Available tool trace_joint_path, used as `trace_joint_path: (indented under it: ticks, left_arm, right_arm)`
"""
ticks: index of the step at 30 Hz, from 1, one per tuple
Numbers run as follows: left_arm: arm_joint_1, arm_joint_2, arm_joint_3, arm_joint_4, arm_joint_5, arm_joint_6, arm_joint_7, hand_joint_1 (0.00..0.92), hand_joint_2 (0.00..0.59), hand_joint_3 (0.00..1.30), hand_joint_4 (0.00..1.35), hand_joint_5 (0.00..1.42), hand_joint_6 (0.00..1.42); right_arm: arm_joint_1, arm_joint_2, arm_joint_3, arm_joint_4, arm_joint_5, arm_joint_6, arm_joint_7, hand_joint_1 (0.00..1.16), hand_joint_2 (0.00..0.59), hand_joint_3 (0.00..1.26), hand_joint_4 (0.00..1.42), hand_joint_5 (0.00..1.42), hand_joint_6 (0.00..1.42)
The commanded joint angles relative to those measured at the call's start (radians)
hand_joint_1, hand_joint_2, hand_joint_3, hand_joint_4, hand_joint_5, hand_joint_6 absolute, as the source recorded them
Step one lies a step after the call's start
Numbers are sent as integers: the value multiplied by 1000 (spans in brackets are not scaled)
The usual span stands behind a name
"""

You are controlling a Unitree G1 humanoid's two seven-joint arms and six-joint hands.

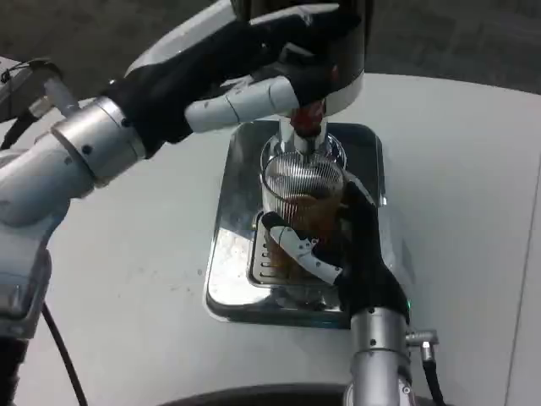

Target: Grasp the cup under the faucet to collect the drink, then remove the cup.

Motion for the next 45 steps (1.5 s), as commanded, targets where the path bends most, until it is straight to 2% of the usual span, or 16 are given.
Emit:
trace_joint_path:
  ticks: [1, 9, 15, 18, 34, 45]
  left_arm:
    - [11, -19, 32, 22, -26, -46, 42, 0, 0, 175, 176, 360, 175]
    - [14, -42, 59, 24, -61, -76, 70, 0, 0, 205, 230, 416, 212]
    - [18, -42, 76, 6, -77, -77, 75, 0, 0, 227, 262, 449, 234]
    - [24, -42, 85, -11, -87, -74, 77, 0, 0, 232, 265, 453, 236]
    - [59, -43, 104, -27, -107, -71, 88, 0, 0, 258, 300, 474, 260]
    - [76, -55, 107, -28, -109, -73, 106, 0, 1, 267, 308, 490, 264]
  right_arm:
    - [7, 54, -8, 15, 14, 16, -17, 737, 258, 311, 456, 486, 155]
    - [17, 49, -14, 14, 14, -2, -40, 749, 261, 348, 492, 527, 177]
    - [43, 43, -20, -27, 9, -13, -62, 748, 261, 378, 529, 567, 213]
    - [70, 34, -24, -69, 5, -14, -65, 748, 261, 416, 562, 603, 263]
    - [229, -12, -43, -289, -35, -13, -9, 769, 248, 571, 696, 746, 332]
    - [340, -60, -102, -466, -25, 3, 53, 783, 246, 609, 715, 774, 355]
